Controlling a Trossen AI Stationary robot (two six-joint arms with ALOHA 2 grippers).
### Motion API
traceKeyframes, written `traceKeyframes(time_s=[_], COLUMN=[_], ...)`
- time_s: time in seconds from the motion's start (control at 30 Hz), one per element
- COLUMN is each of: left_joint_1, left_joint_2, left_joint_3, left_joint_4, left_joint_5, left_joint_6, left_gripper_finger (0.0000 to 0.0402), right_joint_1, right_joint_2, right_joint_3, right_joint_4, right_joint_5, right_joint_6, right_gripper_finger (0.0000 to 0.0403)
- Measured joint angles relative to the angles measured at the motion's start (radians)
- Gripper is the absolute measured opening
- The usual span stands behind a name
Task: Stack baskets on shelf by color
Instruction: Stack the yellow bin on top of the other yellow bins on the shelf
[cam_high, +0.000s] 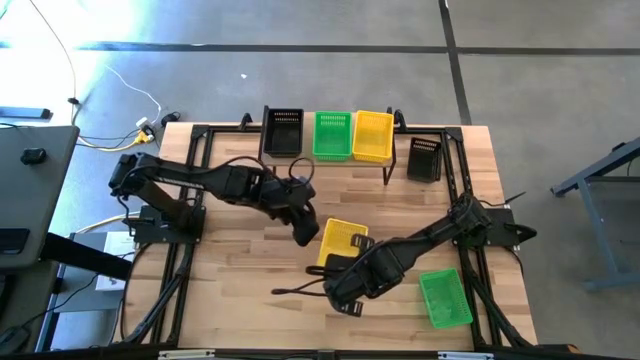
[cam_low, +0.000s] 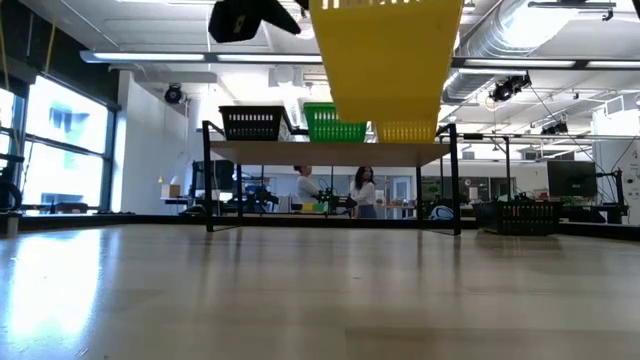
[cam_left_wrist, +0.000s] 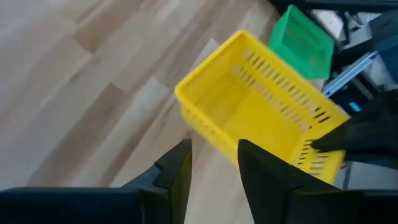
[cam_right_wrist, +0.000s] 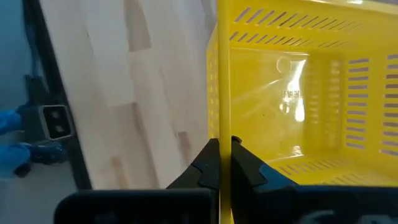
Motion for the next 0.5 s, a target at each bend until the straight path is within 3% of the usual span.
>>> traceKeyframes(time_s=[0.33,0.5], left_joint_1=[0.049,0.09], left_joint_2=[-0.065,-0.111], left_joint_3=[0.0,0.0], left_joint_4=[-0.024,-0.046], left_joint_5=[-0.087,-0.105], left_joint_6=[0.118,0.17], left_gripper_finger=[0.012,0.0119], right_joint_1=[-0.014,-0.047], right_joint_2=[-0.019,-0.062], right_joint_3=[0.0,0.0], right_joint_4=[-0.143,-0.16], right_joint_5=[0.097,0.188], right_joint_6=[-0.009,-0.092], right_gripper_finger=[0.0,0.0])
